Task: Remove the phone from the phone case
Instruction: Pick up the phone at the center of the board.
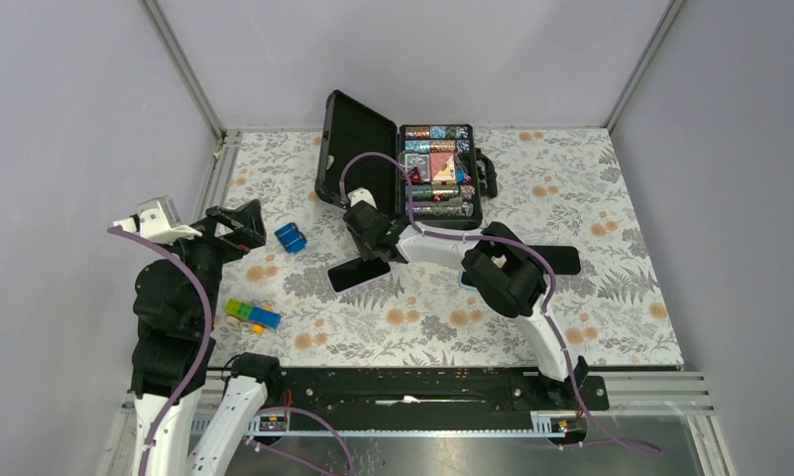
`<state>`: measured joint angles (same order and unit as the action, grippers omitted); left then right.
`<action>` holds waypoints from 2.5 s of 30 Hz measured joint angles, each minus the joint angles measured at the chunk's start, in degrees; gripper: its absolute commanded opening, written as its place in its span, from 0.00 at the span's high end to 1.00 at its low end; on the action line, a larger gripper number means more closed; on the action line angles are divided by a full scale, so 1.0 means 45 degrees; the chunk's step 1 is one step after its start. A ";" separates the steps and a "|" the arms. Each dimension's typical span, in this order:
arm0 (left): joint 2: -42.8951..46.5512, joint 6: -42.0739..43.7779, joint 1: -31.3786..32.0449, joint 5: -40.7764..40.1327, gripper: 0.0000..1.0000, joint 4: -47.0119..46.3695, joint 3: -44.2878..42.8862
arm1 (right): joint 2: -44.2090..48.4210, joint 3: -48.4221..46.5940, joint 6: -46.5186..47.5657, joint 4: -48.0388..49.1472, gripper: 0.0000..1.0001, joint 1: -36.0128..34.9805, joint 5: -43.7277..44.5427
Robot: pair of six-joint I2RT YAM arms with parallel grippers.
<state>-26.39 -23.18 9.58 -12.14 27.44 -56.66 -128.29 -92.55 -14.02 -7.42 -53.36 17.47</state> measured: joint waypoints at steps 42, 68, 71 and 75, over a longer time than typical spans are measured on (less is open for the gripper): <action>0.1418 -0.0092 0.0000 0.0491 0.01 0.0151 0.0010 | 0.4682 0.2963 0.5081 -0.2885 0.02 -0.0481 -0.6173; 0.0947 0.0389 0.0000 -0.1224 0.01 -0.0311 0.0427 | 0.0801 -0.0835 0.8514 -0.7057 0.02 -0.1195 -0.6581; 0.0918 0.0384 0.0000 -0.1282 0.01 -0.0330 0.0437 | 0.0801 -0.0835 0.8670 -0.7150 0.02 -0.1195 -0.6581; 0.0918 0.0384 0.0000 -0.1321 0.01 -0.0335 0.0437 | 0.0801 -0.0826 0.8738 -0.7193 0.02 -0.1205 -0.6518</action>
<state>-22.26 -21.45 9.58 -18.09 25.93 -54.70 -124.68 -96.27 25.30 -39.79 -58.78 -11.86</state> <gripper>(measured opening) 0.985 0.988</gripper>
